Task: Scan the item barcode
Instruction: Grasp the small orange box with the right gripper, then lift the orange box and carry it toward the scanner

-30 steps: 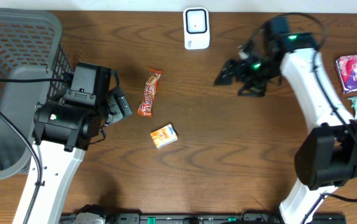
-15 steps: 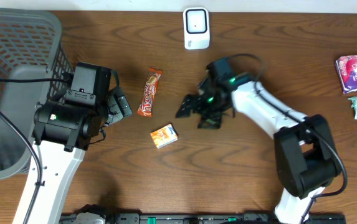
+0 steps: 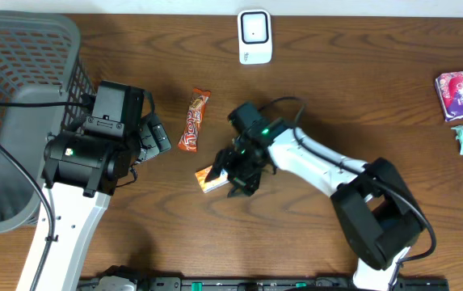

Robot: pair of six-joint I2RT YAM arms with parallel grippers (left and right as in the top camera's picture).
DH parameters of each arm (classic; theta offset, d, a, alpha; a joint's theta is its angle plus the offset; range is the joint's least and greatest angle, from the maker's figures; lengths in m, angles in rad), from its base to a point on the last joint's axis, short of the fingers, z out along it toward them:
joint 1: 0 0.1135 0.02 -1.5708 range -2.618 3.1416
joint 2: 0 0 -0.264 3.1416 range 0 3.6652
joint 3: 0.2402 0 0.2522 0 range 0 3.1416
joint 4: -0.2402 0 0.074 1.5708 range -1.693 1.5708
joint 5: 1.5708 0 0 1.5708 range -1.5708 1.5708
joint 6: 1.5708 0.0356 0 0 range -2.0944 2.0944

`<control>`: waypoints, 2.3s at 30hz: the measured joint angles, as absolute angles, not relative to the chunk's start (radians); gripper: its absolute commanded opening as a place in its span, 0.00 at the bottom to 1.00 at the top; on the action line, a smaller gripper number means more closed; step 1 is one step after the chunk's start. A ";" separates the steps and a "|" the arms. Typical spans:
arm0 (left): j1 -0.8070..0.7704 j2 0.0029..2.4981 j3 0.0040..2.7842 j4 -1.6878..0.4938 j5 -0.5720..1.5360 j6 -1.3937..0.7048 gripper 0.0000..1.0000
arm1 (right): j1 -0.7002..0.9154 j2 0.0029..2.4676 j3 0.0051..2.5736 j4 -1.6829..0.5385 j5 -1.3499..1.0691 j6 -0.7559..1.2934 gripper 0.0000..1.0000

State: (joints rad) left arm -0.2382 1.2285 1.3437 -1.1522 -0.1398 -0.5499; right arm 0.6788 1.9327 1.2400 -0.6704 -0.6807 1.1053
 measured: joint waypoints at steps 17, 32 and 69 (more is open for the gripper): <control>-0.238 1.229 1.344 -1.152 -0.140 -0.550 0.98 | 0.769 1.933 1.233 -0.541 -0.386 1.406 0.34; -0.238 1.229 1.344 -1.152 -0.140 -0.550 0.98 | 0.770 1.970 1.217 -0.485 -0.339 1.469 0.01; -0.238 1.229 1.344 -1.152 -0.140 -0.550 0.98 | 0.155 1.990 1.207 0.169 -1.500 0.328 0.01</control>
State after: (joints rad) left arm -0.2382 1.2285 1.3437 -1.1519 -0.1398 -0.5499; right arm 0.1551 1.9896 1.2068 0.1688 -1.4998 0.3279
